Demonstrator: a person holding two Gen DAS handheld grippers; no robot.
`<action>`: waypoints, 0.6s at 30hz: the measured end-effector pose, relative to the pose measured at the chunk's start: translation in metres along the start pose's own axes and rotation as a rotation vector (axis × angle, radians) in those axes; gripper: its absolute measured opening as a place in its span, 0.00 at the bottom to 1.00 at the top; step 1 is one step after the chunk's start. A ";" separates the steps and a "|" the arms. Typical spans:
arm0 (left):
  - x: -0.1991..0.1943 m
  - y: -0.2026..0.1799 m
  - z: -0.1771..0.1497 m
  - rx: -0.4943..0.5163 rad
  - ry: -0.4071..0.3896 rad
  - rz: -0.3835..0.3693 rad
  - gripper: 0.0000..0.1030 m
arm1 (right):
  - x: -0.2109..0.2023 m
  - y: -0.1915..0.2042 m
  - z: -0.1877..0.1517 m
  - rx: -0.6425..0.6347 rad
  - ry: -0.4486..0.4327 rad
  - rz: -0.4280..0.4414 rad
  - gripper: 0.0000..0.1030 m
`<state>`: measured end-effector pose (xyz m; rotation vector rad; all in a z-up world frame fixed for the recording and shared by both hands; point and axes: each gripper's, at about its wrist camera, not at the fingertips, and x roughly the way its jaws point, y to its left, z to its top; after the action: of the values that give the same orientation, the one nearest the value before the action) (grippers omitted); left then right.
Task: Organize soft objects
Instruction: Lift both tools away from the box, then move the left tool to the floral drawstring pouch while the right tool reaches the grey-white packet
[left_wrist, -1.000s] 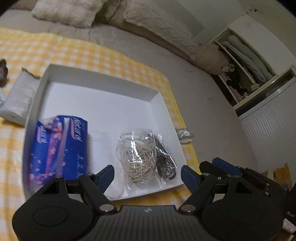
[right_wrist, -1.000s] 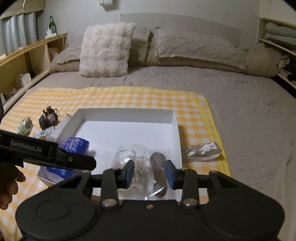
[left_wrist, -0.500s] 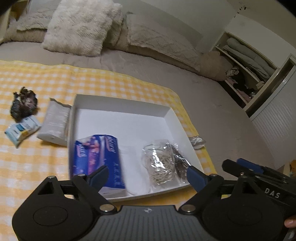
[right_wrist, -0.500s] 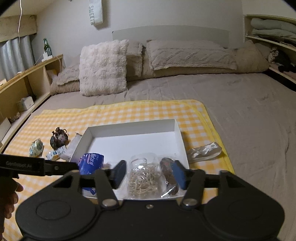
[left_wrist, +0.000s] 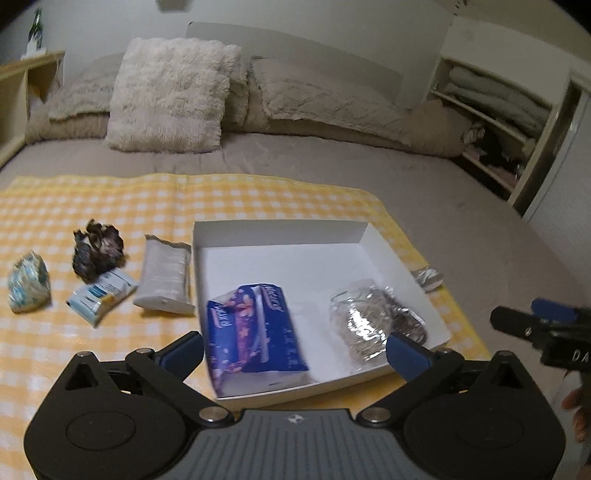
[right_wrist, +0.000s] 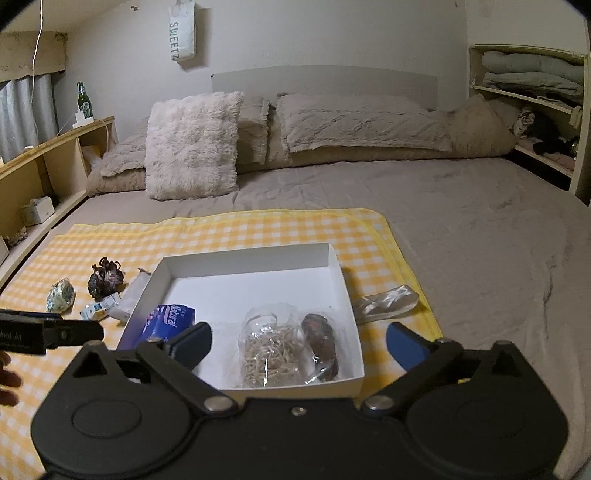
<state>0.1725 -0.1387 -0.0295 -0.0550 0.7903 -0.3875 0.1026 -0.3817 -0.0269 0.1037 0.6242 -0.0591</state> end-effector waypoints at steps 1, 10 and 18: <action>-0.001 0.000 -0.001 0.011 -0.005 0.012 1.00 | 0.000 0.001 -0.001 -0.005 0.003 -0.001 1.00; -0.009 0.010 -0.005 0.051 -0.048 0.090 1.00 | 0.001 0.017 -0.004 -0.017 0.023 0.005 1.00; -0.014 0.027 -0.005 0.036 -0.059 0.114 1.00 | 0.011 0.037 -0.002 -0.043 0.043 -0.010 1.00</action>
<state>0.1685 -0.1084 -0.0282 0.0122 0.7243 -0.2903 0.1135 -0.3446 -0.0319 0.0607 0.6684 -0.0530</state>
